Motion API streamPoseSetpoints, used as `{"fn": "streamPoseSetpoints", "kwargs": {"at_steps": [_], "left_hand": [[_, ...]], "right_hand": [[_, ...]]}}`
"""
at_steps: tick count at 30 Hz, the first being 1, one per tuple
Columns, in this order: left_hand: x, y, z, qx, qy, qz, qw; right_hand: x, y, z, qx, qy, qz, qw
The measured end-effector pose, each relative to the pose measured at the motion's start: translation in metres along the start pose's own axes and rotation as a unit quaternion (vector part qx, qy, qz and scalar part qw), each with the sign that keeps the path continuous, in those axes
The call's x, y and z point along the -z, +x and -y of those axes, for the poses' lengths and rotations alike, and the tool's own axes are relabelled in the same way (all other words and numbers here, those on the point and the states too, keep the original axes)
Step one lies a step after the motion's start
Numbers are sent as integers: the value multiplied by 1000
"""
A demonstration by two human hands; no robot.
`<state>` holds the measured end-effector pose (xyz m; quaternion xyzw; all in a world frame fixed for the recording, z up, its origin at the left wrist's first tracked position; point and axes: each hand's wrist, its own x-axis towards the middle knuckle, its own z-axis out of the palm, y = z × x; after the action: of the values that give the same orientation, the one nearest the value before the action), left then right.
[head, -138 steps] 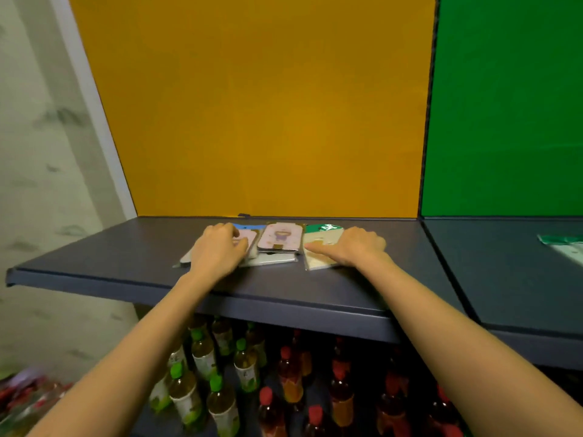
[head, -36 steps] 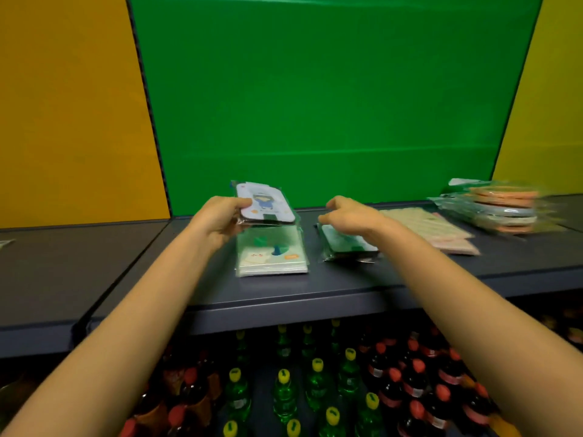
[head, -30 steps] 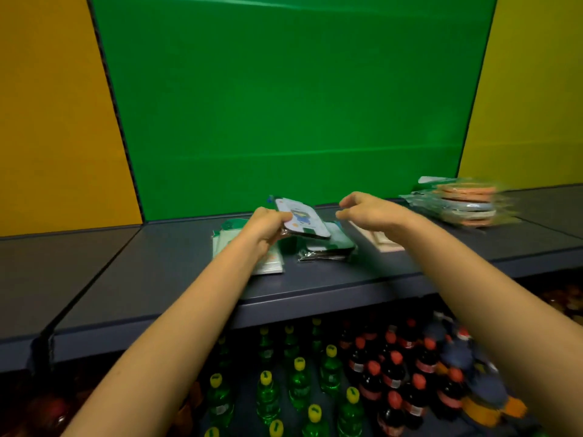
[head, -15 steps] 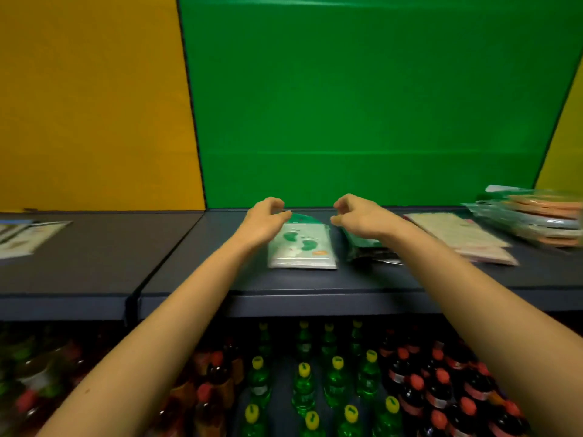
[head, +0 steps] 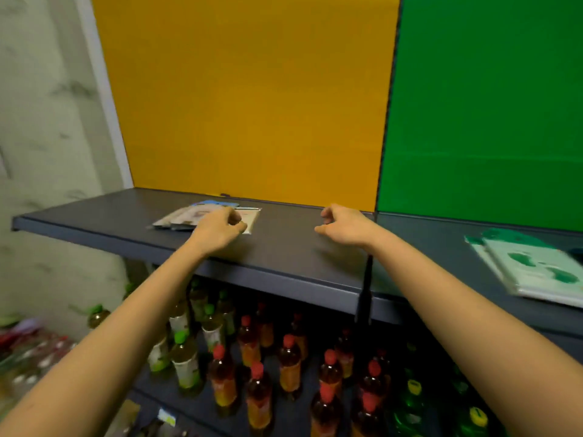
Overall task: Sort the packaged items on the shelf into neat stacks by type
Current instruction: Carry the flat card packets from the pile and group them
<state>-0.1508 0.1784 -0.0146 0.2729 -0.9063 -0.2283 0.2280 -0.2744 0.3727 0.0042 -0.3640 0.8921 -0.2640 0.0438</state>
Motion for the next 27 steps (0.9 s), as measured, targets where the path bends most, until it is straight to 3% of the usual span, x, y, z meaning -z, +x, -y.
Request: {"fn": "streamPoseSetpoints", "kwargs": {"at_steps": [7,12,17,19,24,27], "left_hand": [[67,47,124,10,53,-29,998],[78,78,150,28,52,-7,998],[53,103,131,58,102,128,985],[46,108,126,62,128,142,980],[54,117,123,21,39,174,984],[62,124,137,46,-73,143,986]], "right_hand": [[-86,70,98,-49,-53,0,997],[-128,92,126,-89,-104,-21,990],[-131,112,136,-134,-98,-31,986],[-133,116,140,-130,-97,-40,986],[-142,122,146,-100,-81,-62,990],[-142,124,156,-108,-62,-56,991]]}}
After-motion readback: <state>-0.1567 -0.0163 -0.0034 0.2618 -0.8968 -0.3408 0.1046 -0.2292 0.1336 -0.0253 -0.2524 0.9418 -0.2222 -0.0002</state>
